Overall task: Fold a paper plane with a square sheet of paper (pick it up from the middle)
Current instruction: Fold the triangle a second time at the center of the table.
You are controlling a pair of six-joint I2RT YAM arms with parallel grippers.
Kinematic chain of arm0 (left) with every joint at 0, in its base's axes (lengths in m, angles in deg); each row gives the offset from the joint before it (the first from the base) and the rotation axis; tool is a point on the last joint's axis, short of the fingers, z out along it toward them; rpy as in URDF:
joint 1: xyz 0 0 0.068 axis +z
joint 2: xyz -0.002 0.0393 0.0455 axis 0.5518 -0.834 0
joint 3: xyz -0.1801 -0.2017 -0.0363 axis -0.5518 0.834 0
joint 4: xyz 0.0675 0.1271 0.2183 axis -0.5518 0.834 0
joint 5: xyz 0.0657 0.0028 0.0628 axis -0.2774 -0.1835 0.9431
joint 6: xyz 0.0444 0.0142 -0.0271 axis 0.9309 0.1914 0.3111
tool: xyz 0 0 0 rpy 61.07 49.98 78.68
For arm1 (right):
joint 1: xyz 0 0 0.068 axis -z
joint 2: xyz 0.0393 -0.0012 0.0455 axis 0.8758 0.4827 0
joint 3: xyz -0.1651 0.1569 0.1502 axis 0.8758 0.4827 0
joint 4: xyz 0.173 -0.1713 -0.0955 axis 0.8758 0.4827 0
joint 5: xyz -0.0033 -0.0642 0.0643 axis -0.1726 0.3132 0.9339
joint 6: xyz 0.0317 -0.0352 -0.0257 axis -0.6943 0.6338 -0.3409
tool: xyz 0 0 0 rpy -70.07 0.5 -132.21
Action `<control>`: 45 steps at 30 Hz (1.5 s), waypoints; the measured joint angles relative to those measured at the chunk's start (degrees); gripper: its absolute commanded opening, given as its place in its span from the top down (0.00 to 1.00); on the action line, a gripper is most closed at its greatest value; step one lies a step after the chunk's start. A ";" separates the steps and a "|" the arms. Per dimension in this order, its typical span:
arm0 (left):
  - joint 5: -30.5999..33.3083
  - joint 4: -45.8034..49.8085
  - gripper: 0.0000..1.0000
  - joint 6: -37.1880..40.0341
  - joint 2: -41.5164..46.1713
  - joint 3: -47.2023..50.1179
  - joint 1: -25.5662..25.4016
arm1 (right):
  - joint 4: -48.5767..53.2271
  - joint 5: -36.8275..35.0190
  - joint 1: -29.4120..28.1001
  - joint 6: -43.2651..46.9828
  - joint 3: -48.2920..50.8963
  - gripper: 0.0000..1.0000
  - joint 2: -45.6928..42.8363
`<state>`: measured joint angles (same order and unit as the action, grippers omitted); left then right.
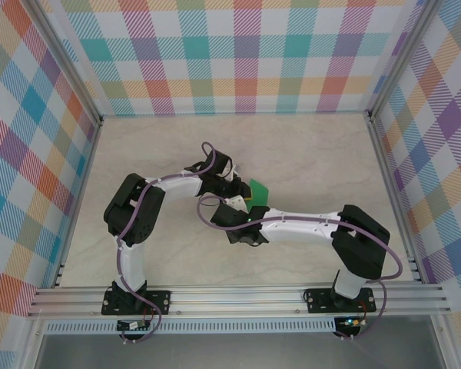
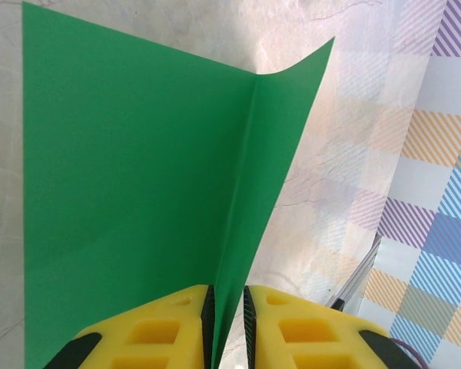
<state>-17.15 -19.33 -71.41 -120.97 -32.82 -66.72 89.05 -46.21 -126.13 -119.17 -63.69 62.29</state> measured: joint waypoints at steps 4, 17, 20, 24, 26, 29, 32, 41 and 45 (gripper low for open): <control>0.00 0.13 0.80 0.00 0.00 0.00 0.00 | 1.73 -2.67 0.00 -0.98 -0.04 0.57 1.14; 0.02 0.79 0.80 0.00 0.00 -0.02 0.00 | 3.58 -5.92 0.00 -1.86 0.02 0.89 -0.63; 0.07 1.46 0.79 0.00 0.00 -0.02 0.00 | 3.54 -5.90 0.00 -1.57 0.42 0.96 -1.97; 1.36 2.03 0.76 0.04 0.42 -0.02 0.00 | 3.21 -5.40 0.20 -0.76 1.36 1.00 -4.11; 2.80 2.97 0.70 0.07 1.46 -0.02 0.00 | 2.32 -4.24 0.94 -0.28 2.38 1.00 -5.22; 6.21 4.61 0.65 0.00 3.89 -0.02 0.00 | 0.15 -1.07 2.67 0.83 4.59 1.00 -7.19; 10.56 7.08 0.60 0.07 6.91 0.00 0.00 | -2.54 3.65 5.77 2.01 7.10 1.00 -9.14; 20.41 9.64 0.66 -0.44 15.67 5.60 0.00 | -11.26 23.10 19.19 5.22 14.38 1.00 -13.35; 20.46 9.57 0.69 -0.39 15.85 7.17 0.00 | -13.73 30.51 24.70 6.34 16.09 1.00 -13.35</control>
<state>3.30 -9.76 -71.80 -105.12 -25.65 -66.72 75.32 -15.69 -101.43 -112.83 -47.60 48.94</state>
